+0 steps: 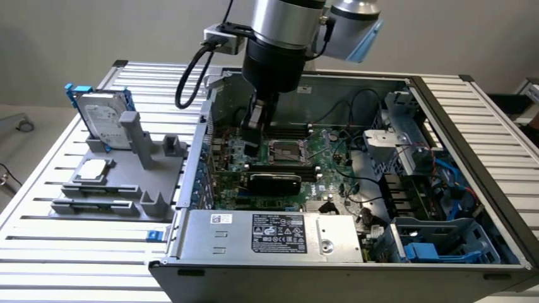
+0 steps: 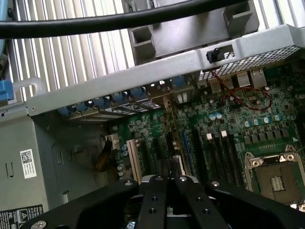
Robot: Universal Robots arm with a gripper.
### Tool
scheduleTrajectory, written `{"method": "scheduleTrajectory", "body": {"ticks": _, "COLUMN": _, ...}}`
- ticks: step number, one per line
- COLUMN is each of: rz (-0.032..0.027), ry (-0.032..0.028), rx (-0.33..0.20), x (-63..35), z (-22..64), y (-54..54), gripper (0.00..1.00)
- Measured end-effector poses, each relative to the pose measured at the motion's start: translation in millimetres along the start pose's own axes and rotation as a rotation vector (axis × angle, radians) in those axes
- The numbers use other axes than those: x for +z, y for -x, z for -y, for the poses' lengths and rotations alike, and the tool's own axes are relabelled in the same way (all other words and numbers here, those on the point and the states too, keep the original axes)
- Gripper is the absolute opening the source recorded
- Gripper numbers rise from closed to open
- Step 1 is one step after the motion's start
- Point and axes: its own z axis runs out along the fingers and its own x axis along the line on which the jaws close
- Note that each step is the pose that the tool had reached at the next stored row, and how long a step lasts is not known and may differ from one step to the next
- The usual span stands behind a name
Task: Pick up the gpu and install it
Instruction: 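Insert the gpu into the slot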
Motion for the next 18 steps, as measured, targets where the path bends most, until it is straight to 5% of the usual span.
{"method": "scheduleTrajectory", "body": {"ticks": 10, "rz": 0.0181, "ry": -0.0151, "rx": -0.006, "x": -9.6, "z": 20.5, "y": 0.8, "gripper": 0.13}}
{"method": "scheduleTrajectory", "body": {"ticks": 18, "rz": 0.0183, "ry": -0.0151, "rx": -0.008, "x": -17.4, "z": 19.4, "y": -0.7, "gripper": 0.13}}
